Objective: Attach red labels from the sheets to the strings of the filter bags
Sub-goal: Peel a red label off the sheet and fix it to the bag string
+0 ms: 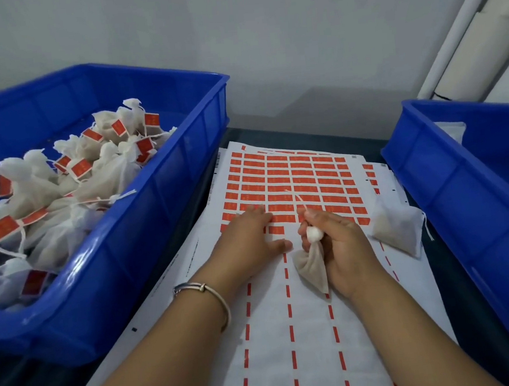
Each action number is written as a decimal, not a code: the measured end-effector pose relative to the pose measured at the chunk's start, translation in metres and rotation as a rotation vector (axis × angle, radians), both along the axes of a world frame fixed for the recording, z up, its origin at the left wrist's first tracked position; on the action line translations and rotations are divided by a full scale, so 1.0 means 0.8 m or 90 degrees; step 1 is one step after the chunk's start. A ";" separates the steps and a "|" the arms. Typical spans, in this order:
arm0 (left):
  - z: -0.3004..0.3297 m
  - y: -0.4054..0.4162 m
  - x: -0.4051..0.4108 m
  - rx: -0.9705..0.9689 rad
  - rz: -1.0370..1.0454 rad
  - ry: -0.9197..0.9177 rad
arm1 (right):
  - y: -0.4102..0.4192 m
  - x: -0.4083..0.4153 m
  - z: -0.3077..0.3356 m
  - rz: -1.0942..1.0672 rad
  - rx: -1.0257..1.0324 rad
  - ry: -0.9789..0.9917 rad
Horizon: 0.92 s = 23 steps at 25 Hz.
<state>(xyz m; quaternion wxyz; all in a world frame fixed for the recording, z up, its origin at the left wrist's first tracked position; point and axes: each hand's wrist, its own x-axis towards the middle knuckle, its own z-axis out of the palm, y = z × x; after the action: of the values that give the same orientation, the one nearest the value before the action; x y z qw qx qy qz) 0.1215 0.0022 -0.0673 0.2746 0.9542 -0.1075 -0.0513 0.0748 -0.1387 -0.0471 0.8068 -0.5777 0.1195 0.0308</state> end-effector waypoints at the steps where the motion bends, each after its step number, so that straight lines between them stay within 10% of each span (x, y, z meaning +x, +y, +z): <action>1: -0.002 -0.002 0.000 0.015 -0.007 -0.006 | 0.000 0.000 0.000 0.002 0.002 -0.001; 23: 0.010 -0.015 -0.011 0.190 -0.012 -0.079 | 0.004 0.003 -0.003 0.000 0.047 -0.025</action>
<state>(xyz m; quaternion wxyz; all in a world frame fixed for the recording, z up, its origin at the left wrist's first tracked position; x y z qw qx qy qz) 0.1124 -0.0095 -0.0597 0.1224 0.9846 -0.1246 -0.0099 0.0772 -0.1354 -0.0498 0.8298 -0.5480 0.1027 0.0240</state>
